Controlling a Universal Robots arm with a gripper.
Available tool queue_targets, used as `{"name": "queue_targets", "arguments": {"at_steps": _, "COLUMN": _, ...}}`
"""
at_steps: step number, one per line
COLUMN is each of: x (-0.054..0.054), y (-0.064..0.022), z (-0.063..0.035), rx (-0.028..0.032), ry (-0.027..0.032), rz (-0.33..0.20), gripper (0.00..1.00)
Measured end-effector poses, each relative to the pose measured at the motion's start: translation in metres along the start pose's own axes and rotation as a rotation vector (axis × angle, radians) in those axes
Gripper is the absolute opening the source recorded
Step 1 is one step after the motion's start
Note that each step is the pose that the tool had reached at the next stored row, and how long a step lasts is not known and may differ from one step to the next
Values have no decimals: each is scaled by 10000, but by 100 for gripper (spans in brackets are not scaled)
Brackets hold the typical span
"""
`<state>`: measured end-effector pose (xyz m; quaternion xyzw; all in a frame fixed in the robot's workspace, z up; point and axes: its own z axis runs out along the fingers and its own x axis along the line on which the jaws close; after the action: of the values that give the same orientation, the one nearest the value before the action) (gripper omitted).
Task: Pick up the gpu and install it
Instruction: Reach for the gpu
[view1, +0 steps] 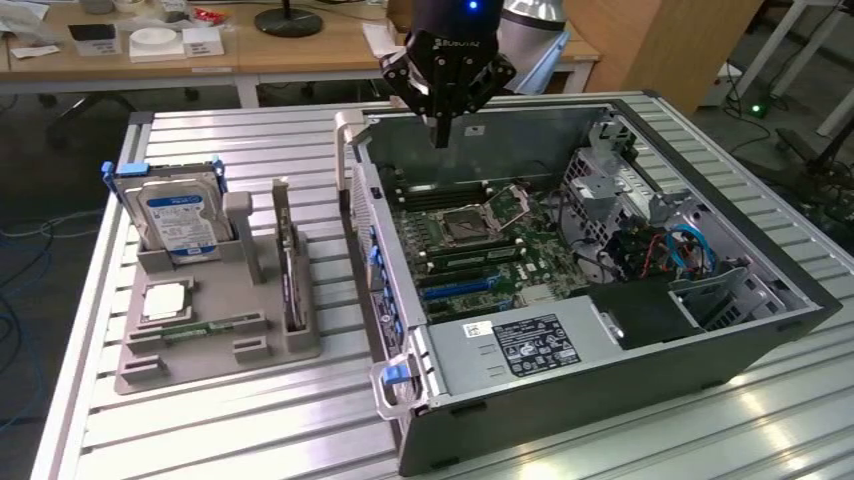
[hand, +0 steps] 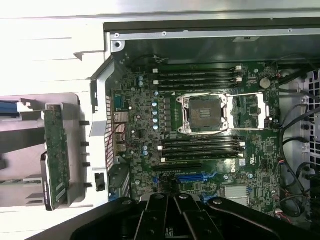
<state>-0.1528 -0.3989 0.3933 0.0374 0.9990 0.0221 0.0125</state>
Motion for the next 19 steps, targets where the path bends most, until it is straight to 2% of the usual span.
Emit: {"name": "queue_targets", "arguments": {"at_steps": 19, "x": 187, "y": -14, "z": -5, "rx": -1, "ry": -1, "rz": 0, "gripper": 11}}
